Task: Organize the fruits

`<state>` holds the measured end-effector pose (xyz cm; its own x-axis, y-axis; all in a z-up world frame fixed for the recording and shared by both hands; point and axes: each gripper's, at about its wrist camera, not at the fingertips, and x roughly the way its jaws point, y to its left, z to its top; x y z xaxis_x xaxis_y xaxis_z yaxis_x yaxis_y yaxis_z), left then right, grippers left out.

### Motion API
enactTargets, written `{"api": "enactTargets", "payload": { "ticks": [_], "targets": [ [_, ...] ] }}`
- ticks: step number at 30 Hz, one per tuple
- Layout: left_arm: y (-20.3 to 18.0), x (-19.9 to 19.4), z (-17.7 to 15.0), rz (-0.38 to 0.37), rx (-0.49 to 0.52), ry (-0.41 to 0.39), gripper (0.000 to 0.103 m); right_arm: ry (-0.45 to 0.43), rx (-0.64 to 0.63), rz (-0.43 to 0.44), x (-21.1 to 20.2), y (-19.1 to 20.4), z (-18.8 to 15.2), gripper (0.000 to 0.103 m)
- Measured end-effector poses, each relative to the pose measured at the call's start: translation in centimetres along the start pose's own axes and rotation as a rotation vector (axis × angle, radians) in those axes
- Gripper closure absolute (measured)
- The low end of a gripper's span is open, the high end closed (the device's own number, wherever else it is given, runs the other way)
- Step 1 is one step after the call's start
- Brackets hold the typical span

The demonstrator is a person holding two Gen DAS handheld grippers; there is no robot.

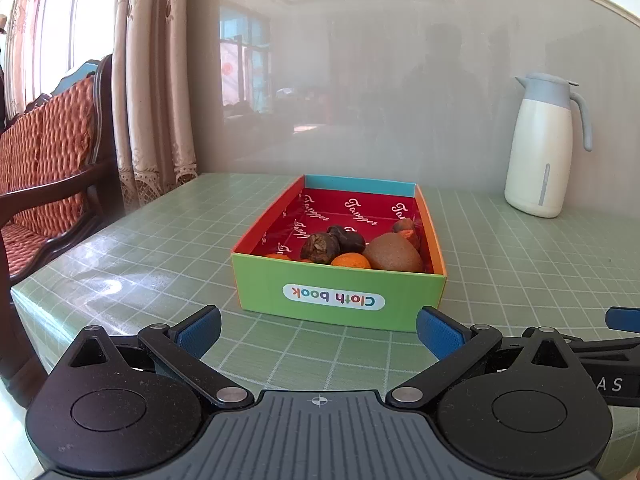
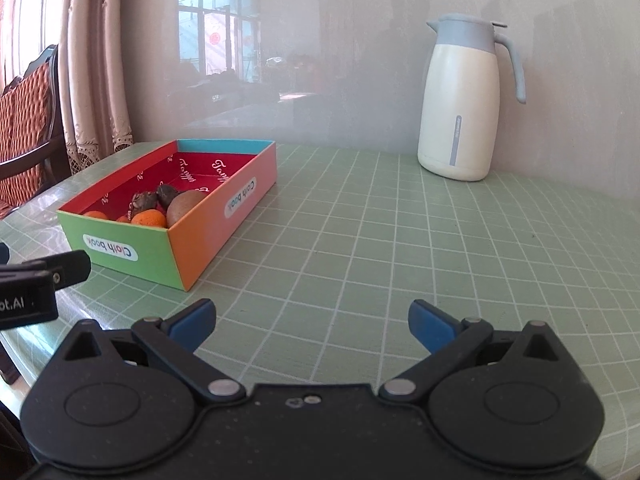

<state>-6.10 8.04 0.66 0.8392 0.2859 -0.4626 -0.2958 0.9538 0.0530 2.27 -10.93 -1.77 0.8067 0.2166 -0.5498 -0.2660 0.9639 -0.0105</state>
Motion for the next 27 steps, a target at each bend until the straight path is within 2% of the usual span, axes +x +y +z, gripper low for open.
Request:
{"api": "enactTargets", "payload": {
  "ticks": [27],
  "targets": [
    [0.45,-0.14,-0.01,0.001,-0.01,-0.017,0.0,0.006,0.022,0.021,0.24,0.11,-0.1,0.0]
  ]
}}
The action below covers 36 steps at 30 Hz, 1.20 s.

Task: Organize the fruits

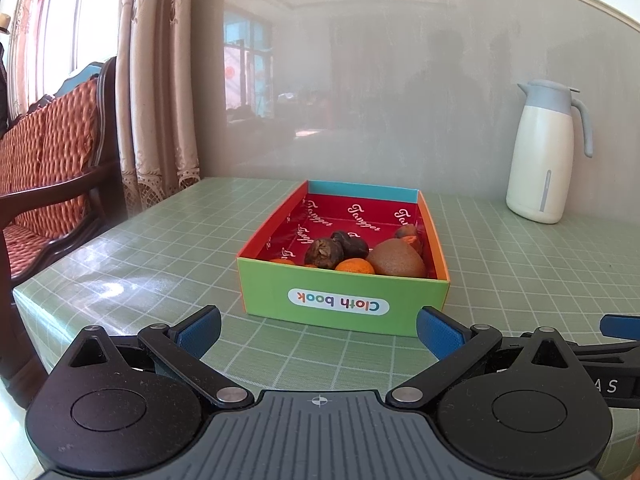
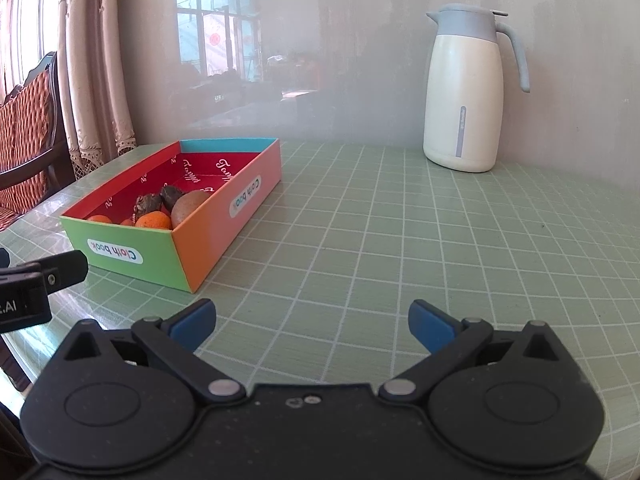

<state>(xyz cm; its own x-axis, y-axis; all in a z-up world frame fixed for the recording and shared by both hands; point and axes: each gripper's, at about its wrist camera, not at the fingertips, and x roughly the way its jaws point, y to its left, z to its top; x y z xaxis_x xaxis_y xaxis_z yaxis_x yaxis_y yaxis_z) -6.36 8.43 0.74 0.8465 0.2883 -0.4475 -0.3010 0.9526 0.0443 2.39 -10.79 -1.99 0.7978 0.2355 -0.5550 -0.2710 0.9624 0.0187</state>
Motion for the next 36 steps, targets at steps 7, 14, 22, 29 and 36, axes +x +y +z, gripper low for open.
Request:
{"api": "enactTargets", "payload": {
  "ticks": [7,14,22,29,36],
  "targets": [
    [-0.03,0.01,-0.02,0.001,-0.001,-0.001,0.0,0.0,0.0,0.001,0.04,0.0,0.02,0.0],
    [-0.06,-0.18,-0.02,-0.002,0.002,-0.007,0.0,-0.002,-0.002,-0.001,0.04,0.06,0.02,0.0],
    [-0.13,-0.28,-0.04,-0.003,0.005,-0.01,0.0,-0.006,0.003,0.001,-0.12,0.04,0.15,0.0],
    [-0.18,-0.34,0.06,-0.003,0.003,-0.016,0.0,-0.01,0.003,0.001,-0.26,-0.01,0.22,0.0],
    [-0.11,-0.56,0.16,-0.004,-0.003,-0.037,0.0,-0.024,-0.001,0.007,-0.56,0.1,0.42,0.0]
  ]
}}
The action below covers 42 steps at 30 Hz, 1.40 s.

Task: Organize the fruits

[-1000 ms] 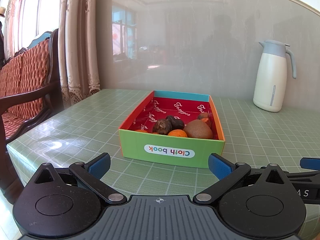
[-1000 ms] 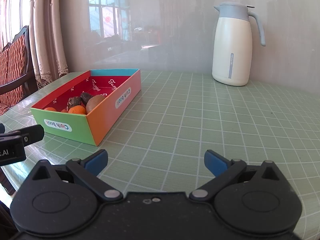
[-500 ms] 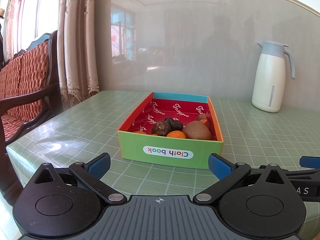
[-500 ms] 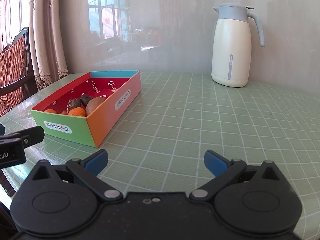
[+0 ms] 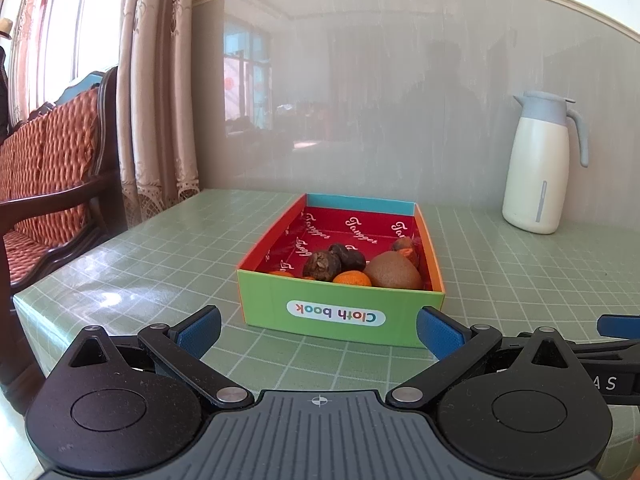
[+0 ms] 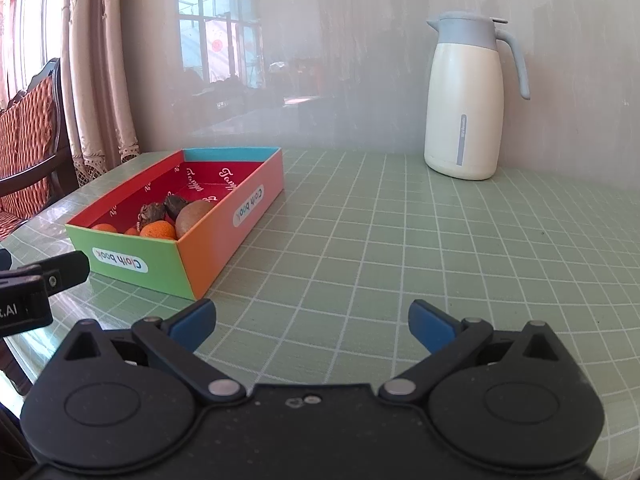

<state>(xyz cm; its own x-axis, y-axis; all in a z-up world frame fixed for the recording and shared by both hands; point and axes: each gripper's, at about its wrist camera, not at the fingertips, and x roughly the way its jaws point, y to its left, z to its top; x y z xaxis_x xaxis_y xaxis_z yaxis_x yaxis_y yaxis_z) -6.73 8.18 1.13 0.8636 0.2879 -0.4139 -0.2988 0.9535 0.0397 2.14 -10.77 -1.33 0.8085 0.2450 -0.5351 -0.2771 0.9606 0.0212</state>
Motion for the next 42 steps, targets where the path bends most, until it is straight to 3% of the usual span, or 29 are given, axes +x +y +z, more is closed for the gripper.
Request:
{"api": "enactTargets", "payload": {
  "ticks": [42],
  "targets": [
    [-0.15,-0.08,0.09,-0.009,0.014,0.003,0.0,-0.022,-0.022,0.007,-0.26,0.6,0.16,0.0]
  ]
}}
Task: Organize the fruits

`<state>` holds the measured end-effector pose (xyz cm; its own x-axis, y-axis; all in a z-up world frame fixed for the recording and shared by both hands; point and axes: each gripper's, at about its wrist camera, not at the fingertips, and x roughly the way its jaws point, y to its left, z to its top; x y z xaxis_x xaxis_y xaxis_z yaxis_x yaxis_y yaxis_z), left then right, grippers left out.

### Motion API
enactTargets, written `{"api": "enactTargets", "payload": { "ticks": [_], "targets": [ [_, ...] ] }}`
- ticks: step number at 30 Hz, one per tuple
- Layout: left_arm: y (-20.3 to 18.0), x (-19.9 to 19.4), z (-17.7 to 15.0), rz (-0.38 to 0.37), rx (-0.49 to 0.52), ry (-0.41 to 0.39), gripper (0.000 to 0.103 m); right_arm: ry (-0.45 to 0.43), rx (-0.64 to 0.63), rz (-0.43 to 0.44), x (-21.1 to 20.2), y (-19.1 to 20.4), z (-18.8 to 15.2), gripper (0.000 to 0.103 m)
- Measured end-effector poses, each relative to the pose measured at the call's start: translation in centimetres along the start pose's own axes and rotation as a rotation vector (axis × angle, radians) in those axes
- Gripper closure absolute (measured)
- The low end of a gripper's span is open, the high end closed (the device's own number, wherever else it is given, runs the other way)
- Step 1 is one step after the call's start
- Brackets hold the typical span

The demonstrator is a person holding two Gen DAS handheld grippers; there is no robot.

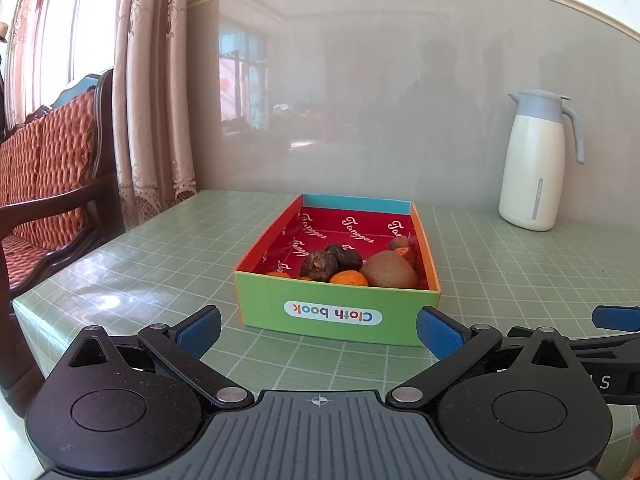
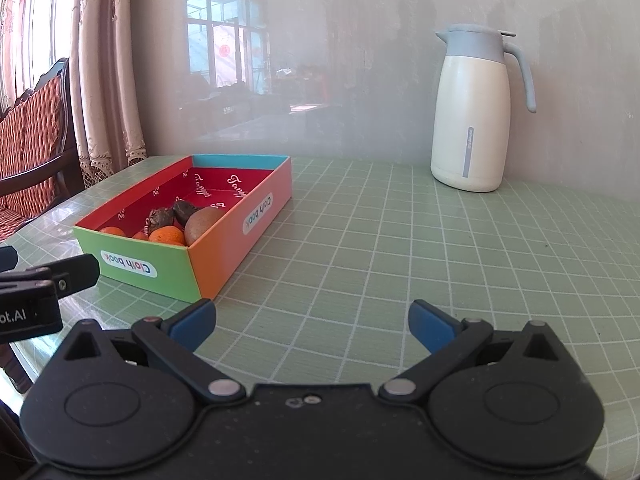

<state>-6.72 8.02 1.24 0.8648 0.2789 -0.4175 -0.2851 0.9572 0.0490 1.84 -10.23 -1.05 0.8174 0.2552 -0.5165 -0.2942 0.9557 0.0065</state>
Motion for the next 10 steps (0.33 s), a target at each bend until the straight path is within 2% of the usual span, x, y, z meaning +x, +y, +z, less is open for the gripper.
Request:
{"api": "enactTargets", "payload": {
  "ticks": [6,10],
  "targets": [
    [0.35,-0.21,-0.07,-0.047,-0.015,-0.023,0.0,-0.012,0.007,-0.001,-0.22,-0.19,-0.02,0.0],
    [0.61,-0.23,-0.03,-0.029,-0.029,-0.036,0.0,-0.015,0.005,-0.002,-0.25,-0.19,-0.05,0.0]
  ]
}}
